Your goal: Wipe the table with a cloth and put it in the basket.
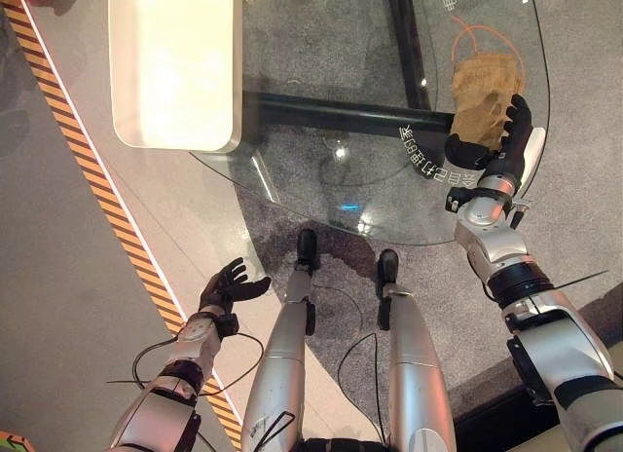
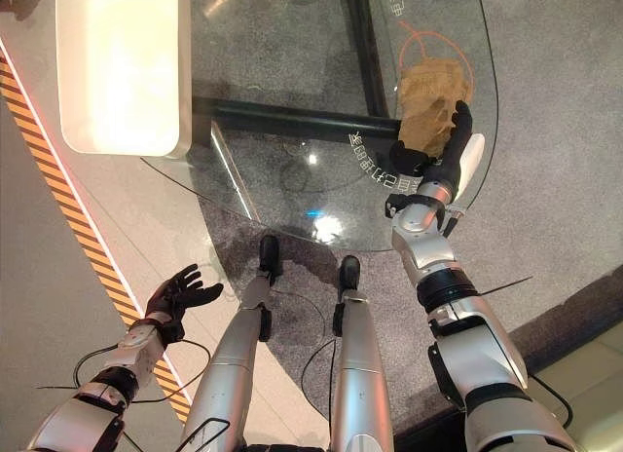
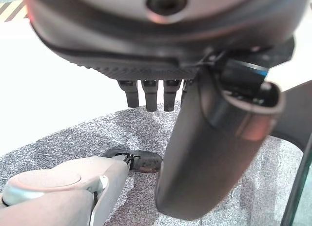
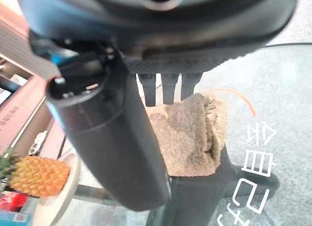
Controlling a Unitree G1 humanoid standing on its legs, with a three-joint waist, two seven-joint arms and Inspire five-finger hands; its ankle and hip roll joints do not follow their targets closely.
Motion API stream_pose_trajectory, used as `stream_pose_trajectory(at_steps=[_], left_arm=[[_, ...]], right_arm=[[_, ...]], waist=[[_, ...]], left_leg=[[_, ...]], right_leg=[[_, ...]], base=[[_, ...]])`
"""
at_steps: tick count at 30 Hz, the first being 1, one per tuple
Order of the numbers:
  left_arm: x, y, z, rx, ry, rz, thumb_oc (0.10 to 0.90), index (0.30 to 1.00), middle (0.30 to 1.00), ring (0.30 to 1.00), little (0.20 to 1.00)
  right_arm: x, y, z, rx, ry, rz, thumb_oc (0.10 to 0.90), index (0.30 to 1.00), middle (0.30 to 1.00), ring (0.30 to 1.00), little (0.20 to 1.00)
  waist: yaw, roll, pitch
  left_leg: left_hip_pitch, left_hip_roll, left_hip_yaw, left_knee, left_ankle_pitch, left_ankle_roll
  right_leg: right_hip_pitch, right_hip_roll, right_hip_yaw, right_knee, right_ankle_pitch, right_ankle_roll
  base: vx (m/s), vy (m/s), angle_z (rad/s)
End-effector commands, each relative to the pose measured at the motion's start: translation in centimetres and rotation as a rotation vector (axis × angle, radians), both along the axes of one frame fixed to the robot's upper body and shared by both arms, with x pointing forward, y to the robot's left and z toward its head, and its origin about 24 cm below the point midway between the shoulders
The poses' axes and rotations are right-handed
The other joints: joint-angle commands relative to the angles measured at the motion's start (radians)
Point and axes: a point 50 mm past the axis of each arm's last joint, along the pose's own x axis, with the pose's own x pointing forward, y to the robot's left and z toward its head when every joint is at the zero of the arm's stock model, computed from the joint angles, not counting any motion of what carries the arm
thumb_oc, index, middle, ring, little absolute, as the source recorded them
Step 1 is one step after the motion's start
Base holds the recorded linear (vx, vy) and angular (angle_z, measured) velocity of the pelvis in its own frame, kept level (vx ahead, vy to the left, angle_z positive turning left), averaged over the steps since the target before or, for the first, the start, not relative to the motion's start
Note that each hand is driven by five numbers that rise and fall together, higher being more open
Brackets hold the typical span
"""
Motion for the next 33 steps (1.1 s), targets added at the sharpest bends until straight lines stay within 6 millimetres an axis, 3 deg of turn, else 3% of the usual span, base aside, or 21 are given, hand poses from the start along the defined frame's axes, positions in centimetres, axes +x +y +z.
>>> stream_pose_trajectory(at_steps=[1,16,33], left_arm=[[-1.7,0.0,-1.5,0.021,0.047,0.007,0.800,0.900,0.900,0.900,0.900],[-1.4,-0.5,-1.5,0.023,0.057,-0.025,0.800,0.900,0.900,0.900,0.900],[-0.9,-1.0,-1.2,0.024,0.055,-0.037,0.800,0.900,0.900,0.900,0.900]], right_arm=[[0.0,-1.2,4.5,-0.092,-0.129,-0.042,0.800,0.900,0.900,0.900,0.900],[0.3,-3.9,5.5,-0.178,-0.045,-0.280,0.800,0.900,0.900,0.900,0.900],[0.4,-4.3,4.5,-0.238,0.033,-0.326,0.800,0.900,0.900,0.900,0.900]], waist=[[0.010,0.024,-0.020],[0.035,0.045,-0.020],[0.039,0.050,-0.020]], left_leg=[[-0.001,-0.020,0.006,0.179,-0.192,0.022],[-0.010,-0.026,-0.005,0.192,-0.196,0.028],[-0.015,-0.029,-0.008,0.185,-0.193,0.032]], right_leg=[[0.055,-0.057,-0.056,-0.214,0.129,0.022],[0.039,-0.062,-0.060,-0.194,0.128,0.026],[0.029,-0.061,-0.065,-0.196,0.134,0.028]], base=[[0.00,0.000,0.00],[0.00,0.000,0.00],[0.00,0.000,0.00]])
